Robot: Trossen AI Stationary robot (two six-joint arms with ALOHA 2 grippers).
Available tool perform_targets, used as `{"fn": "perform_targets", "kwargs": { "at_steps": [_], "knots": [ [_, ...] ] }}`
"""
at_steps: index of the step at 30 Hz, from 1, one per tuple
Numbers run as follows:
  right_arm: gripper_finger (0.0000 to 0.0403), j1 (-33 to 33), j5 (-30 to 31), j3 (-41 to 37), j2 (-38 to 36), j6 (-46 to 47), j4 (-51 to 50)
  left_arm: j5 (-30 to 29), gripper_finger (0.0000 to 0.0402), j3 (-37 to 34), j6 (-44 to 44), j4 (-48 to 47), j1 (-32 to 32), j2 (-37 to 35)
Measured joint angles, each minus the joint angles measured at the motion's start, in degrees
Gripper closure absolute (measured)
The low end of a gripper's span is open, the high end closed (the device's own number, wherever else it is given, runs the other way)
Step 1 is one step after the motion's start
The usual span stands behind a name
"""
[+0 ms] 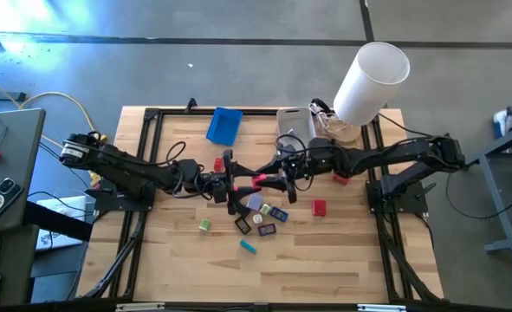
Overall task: Pick & Place Office items
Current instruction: Put the right pink charger adapter into the white bin
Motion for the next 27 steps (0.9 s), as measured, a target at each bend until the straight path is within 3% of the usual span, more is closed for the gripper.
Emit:
{"fn": "perform_targets", "kwargs": {
  "at_steps": [6, 9, 11, 14, 17, 19, 21, 25, 27],
  "knots": [
    [0.0257, -1.1, 1.6, -0.2, -0.2, -1.2, -4.4, -1.5, 0.0201, 0.1, -3.1, 0.2, -1.2, -0.2],
    [0.0257, -1.9, 6.4, -0.2, -1.6, -3.8, -7.4, -5.6, 0.0201, 0.1, -3.1, -0.5, -2.3, -0.1],
    [0.0257, -2.5, 13.1, -0.2, -3.7, -6.4, -12.7, -8.2, 0.0201, 0.1, -3.5, -0.4, -2.9, -0.1],
    [0.0257, -2.8, 28.8, -0.1, -5.5, -9.9, -18.9, -12.4, 0.0201, 0.1, -5.2, -1.1, -3.7, -0.1],
    [0.0257, -4.0, 43.8, -0.2, -7.2, -12.1, -25.8, -12.8, 0.0201, 0.1, -7.4, -1.8, -4.0, -0.1],
    [0.0257, -5.9, 49.7, 0.0, -7.3, -11.4, -29.3, -12.5, 0.0201, 0.1, -10.5, -2.7, -4.0, -0.1],
    [0.0257, -8.8, 49.6, -0.1, -6.9, -9.0, -33.2, -12.3, 0.0201, 0.1, -12.9, -3.8, -3.9, -0.1],
    [0.0257, -15.4, 41.5, -0.2, -3.0, -4.0, -35.8, -12.3, 0.0201, 0.1, -15.2, -5.6, -3.8, -0.1],
    [0.0257, -18.1, 40.8, -0.5, -0.6, -3.7, -35.8, -12.3, 0.0201, 0.1, -16.3, -6.6, -3.8, -0.1]
  ]
}}
